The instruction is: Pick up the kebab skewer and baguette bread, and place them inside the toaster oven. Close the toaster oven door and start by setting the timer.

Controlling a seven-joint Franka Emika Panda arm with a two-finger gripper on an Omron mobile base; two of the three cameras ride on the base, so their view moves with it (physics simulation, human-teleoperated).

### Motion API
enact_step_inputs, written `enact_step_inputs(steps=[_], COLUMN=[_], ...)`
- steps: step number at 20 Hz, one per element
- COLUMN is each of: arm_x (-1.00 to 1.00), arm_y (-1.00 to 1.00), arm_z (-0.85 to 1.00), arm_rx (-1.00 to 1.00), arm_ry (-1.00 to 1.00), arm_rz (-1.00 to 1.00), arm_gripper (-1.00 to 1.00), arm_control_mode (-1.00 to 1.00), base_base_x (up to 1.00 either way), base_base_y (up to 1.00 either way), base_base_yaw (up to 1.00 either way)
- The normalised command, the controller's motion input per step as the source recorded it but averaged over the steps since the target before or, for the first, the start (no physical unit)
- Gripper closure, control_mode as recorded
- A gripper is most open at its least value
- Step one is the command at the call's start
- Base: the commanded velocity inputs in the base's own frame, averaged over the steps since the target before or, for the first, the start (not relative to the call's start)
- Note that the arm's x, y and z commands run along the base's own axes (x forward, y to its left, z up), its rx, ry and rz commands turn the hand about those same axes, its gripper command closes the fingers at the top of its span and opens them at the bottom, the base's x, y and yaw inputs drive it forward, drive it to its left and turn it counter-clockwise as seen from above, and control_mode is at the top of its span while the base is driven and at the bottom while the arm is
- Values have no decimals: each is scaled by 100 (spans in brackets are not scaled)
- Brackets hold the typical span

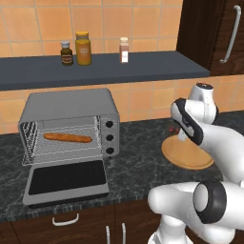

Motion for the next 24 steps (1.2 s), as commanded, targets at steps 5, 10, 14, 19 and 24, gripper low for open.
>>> enact_step_inputs(steps=[5,10,14,19,24], arm_x=[0,0,0,6,23], arm_y=[98,100,100,100,100], arm_z=[51,44,17,1,-12], arm_rx=[0,0,-4,-5,-7], arm_ry=[-9,-5,-8,-10,-4], arm_rz=[1,0,0,1,9], arm_gripper=[100,100,100,100,100], arm_control_mode=[-100,-100,-100,-100,-100], base_base_x=[0,0,0,0,0], base_base_y=[0,0,0,0,0], base_base_yaw=[0,0,0,0,0])
